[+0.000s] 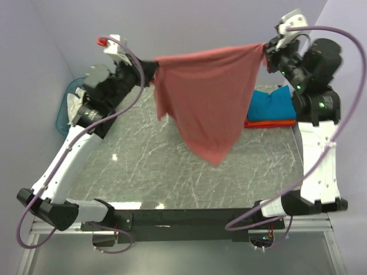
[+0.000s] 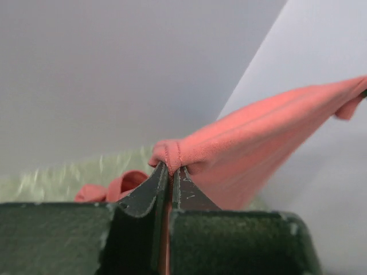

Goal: Fold and stack the t-shirts
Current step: Flatten the tshirt out

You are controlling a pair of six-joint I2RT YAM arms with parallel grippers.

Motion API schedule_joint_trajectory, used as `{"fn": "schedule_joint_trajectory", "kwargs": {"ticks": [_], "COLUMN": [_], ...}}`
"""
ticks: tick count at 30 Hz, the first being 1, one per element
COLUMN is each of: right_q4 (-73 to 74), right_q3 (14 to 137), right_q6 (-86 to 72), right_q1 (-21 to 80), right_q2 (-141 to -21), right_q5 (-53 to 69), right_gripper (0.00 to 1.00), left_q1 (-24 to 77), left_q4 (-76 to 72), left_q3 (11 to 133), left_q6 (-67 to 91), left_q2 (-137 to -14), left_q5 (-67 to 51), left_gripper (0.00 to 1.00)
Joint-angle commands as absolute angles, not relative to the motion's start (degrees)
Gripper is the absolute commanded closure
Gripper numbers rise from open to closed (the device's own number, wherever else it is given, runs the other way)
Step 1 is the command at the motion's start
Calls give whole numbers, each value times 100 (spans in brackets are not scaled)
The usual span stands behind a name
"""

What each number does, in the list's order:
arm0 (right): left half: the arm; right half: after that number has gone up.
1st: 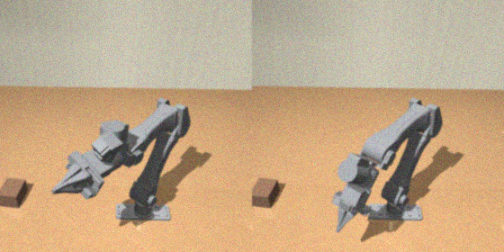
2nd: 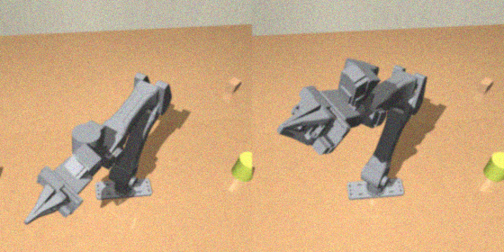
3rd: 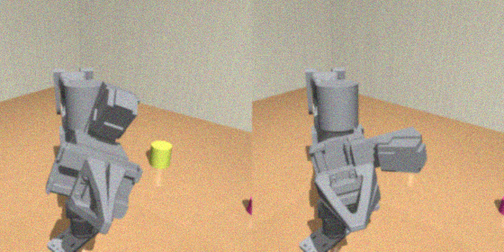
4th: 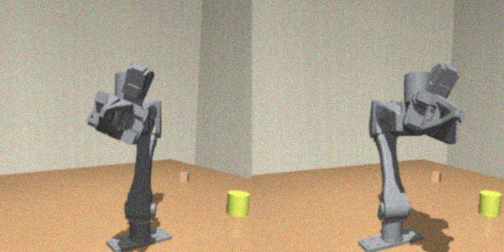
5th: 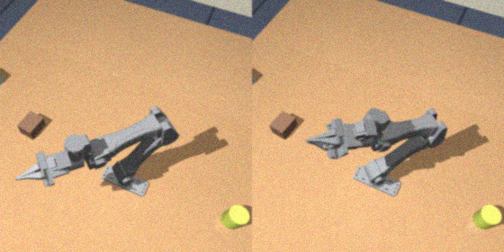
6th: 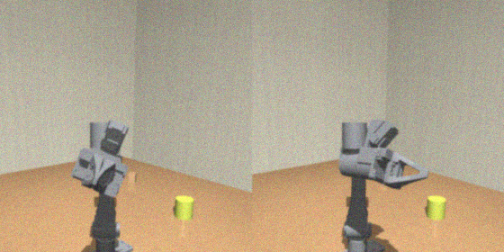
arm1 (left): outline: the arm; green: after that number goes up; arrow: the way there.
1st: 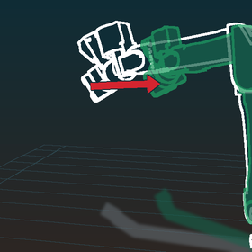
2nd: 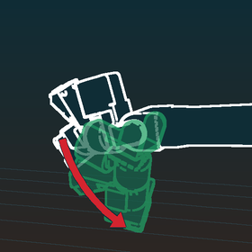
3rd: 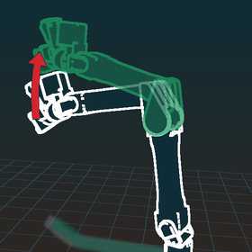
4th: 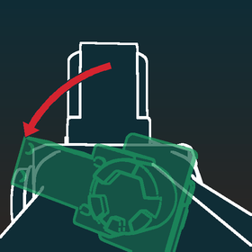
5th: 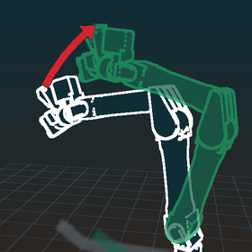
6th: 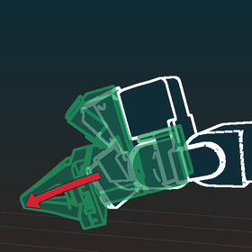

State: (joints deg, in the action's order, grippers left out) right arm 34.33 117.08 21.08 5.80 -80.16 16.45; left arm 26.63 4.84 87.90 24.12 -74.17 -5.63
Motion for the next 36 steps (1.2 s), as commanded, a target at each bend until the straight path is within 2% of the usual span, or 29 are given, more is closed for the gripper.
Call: {"fn": "schedule_joint_trajectory", "kwargs": {"ticks": [1, 3, 9, 13, 14, 16, 17, 19, 23, 25, 26, 29, 30, 33, 36], "right_q4": [2734, 2611, 3216, 3927, 4016, 4192, 4184, 4096, 4209, 4569, 4744, 4825, 4825, 4799, 4107], "right_q3": [11929, 11577, 9750, 7479, 7044, 5948, 5620, 4752, 4350, 4586, 4649, 4842, 4904, 5115, 5002], "right_q6": [2144, 2241, 2836, 3821, 3962, 4332, 4350, 4411, 4903, 5097, 5193, 5212, 5177, 5151, 4505], "right_q1": [536, 536, 536, 667, 981, 1543, 2217, 2906, 3541, 3822, 3902, 4236, 4262, 4245, 4026], "right_q2": [-7315, -7033, -5917, -5074, -4949, -4712, -4702, -4685, -4605, -4867, -4965, -5308, -5361, -5327, -5019], "right_q5": [1643, 1870, 3232, 4840, 5130, 5072, 4802, 4519, 4342, 4237, 4193, 3816, 3580, 3306, 2893], "right_gripper": [100, 100, 100, 100, 100, 100, 100, 100, 100, 94, 76, 38, 34, 26, 23], "left_q1": [2663, 2663, 2628, 2593, 2584, 2593, 2593, 2584, 2593, 2593, 2593, 2593, 2584, 2584, 2593], "left_q4": [-18, -18, -18, -88, -105, -71, -131, -438, -36, 419, 526, 1219, 1439, 2213, 2250], "left_q3": [9545, 9327, 6956, 4700, 4380, 3565, 3264, 2414, 1811, 1706, 1679, 1792, 2002, 2433, 2697], "left_q6": [2206, 2136, 2232, 3013, 3389, 3777, 4232, 4700, 5448, 5598, 5755, 5871, 5836, 5634, 5581], "left_q2": [-7058, -6865, -5549, -5029, -4949, -4756, -4659, -4309, -3588, -3104, -2955, -2558, -2453, -2347, -2477], "left_q5": [-958, -810, -379, -378, -604, -843, -1105, -1449, -1758, -1793, -1828, -1794, -1549, -1153, -704], "left_gripper": [100, 100, 100, 100, 100, 100, 100, 99, 96, 81, 62, 32, 20, 9, 8]}}
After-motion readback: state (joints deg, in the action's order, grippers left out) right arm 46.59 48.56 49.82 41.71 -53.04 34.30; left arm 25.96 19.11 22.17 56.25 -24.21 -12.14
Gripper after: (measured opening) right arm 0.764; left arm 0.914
